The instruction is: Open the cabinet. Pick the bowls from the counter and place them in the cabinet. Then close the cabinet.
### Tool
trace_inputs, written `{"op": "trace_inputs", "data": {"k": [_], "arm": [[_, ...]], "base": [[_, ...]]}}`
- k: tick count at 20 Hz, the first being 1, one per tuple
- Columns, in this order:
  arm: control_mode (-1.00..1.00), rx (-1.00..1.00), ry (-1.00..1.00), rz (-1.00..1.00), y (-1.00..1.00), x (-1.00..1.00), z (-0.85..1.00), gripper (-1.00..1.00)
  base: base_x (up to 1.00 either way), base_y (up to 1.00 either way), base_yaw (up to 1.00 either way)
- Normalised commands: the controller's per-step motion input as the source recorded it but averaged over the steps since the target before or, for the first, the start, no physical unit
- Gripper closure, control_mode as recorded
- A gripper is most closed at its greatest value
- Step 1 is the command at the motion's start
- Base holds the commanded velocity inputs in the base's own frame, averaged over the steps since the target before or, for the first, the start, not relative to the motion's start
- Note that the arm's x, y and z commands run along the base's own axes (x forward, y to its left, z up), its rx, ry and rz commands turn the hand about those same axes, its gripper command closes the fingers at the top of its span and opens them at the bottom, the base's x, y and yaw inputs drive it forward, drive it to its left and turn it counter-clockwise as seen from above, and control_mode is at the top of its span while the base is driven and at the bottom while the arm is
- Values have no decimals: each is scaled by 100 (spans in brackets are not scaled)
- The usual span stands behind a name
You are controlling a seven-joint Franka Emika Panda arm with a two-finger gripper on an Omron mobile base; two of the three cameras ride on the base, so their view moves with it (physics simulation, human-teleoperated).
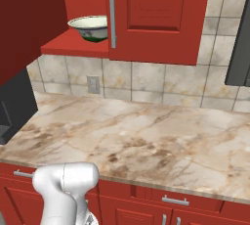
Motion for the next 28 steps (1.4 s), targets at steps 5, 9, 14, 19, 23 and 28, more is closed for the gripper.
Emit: {"op": "trace_inputs", "data": {"k": [5, 9, 14, 19, 23, 28], "arm": [[-100, 1, 0, -11, -92, 99, 0, -100], [-100, 5, 0, -12, -100, 97, -4, -100], [-100, 6, 0, -10, -100, 100, -7, -100], [-100, 13, 0, -3, -83, 100, -1, -100], [-100, 19, 0, 0, -62, 100, 0, -100], [-100, 20, 0, 0, -49, 100, 0, -100]], "base": [[0, 0, 0], [0, 0, 0], [0, 0, 0], [0, 0, 0], [0, 0, 0], [0, 0, 0]]}}
